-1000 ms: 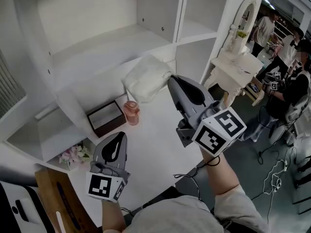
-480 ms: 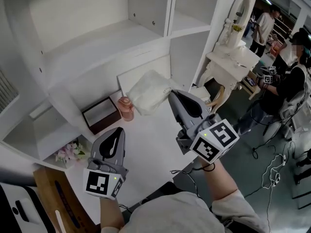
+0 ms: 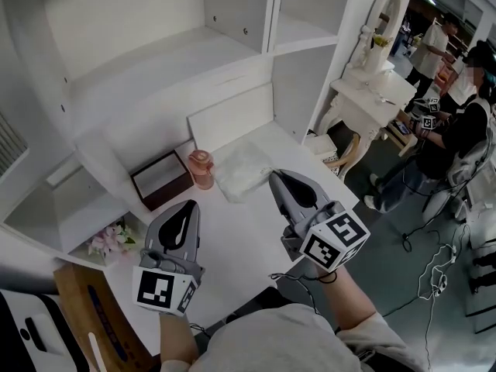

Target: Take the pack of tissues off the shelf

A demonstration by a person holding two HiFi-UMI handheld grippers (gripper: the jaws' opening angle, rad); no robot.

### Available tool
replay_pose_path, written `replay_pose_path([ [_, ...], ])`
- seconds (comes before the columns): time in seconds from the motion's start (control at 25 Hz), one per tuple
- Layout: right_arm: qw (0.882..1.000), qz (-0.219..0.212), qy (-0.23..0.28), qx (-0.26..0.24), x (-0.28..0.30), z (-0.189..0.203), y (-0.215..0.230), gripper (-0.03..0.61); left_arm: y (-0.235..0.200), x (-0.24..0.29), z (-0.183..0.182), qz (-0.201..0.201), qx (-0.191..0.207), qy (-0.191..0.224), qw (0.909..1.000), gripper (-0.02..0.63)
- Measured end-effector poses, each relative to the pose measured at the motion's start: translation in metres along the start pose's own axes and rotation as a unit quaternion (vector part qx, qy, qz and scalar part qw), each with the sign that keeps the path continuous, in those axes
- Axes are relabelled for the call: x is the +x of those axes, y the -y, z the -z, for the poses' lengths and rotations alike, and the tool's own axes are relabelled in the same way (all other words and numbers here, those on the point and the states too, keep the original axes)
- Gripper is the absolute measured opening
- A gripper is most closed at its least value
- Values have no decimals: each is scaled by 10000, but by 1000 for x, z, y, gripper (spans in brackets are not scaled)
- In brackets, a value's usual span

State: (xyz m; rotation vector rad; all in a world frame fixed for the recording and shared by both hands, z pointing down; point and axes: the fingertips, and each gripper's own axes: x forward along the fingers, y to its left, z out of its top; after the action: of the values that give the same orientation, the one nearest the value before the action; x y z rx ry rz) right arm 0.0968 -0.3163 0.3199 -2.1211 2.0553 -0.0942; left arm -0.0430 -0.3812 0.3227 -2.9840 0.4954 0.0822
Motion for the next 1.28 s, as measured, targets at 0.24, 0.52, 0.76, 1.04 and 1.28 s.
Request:
replay_pose_path([
  [0.24, 10000, 1, 78, -59, -3, -7, 1, 0, 3, 4, -1, 43, 0, 29, 10000, 2],
  [0.52, 10000, 10, 10, 30, -5, -1, 3, 0, 4, 7, -2, 40, 5, -6, 10000, 2],
  [0.76, 9999, -17, 105, 98, -6, -4, 2, 0, 2, 6, 0, 18, -11, -4, 10000, 2],
  [1.04, 9999, -34, 103, 94, -7, -5, 1, 0, 1, 4, 0, 1, -14, -1, 10000, 2],
  [1.28, 9999, -18, 100, 86, -7, -5, -1, 1, 1, 3, 0, 3, -23, 2, 10000, 2],
])
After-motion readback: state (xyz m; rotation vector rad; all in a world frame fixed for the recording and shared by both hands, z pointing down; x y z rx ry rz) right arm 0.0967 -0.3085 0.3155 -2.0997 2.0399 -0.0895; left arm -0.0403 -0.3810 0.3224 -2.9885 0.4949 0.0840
